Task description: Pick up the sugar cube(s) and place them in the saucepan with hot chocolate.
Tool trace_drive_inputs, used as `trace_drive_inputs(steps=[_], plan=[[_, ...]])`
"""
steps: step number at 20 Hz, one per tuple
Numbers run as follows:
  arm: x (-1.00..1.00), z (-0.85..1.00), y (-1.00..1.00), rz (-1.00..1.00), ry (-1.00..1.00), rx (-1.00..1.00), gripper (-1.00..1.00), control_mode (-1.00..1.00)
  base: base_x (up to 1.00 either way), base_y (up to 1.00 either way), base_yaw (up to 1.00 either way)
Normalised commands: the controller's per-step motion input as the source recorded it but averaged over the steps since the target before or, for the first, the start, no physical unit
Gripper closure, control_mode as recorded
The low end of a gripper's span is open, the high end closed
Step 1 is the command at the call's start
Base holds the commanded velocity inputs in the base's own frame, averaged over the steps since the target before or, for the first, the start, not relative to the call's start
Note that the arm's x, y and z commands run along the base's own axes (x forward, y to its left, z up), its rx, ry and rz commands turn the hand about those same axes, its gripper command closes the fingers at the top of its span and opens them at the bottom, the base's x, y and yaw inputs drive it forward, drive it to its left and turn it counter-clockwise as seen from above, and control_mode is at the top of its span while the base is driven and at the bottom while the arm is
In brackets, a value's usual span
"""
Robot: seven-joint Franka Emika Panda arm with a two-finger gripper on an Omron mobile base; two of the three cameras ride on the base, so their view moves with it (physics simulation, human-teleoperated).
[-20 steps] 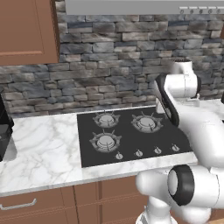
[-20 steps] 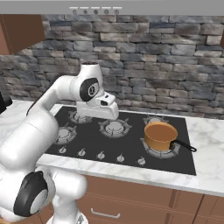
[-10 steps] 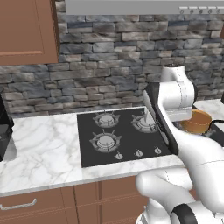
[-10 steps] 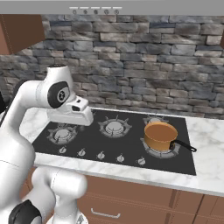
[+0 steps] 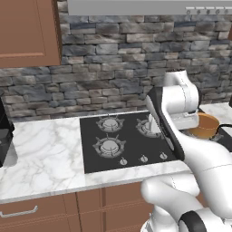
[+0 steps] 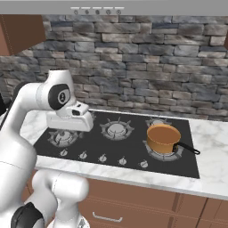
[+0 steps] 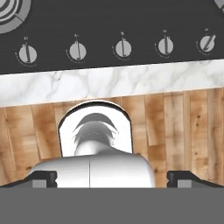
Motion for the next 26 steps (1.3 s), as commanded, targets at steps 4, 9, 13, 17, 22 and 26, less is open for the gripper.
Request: trace_drive_inputs(steps=[4, 9, 13, 17, 22, 26], plan=[[0.00, 0.00, 0.00, 0.00, 0.00, 0.00, -1.00, -1.00, 0.00, 0.00, 0.00], [-0.01, -0.02, -0.03, 0.00, 0.00, 0.00, -1.00, 1.00, -0.04, -0.09, 0.00], [0.00, 0.00, 0.00, 0.00, 0.00, 0.00, -1.00, 1.00, 0.00, -0.51, 0.00], [0.00, 0.00, 0.00, 0.00, 0.00, 0.00, -1.00, 1.00, 0.00, -0.68, 0.00], [0.00, 0.00, 0.00, 0.00, 0.00, 0.00, -1.00, 1.00, 0.00, -0.70, 0.00], [0.00, 0.00, 0.00, 0.00, 0.00, 0.00, -1.00, 1.00, 0.00, -0.70, 0.00]])
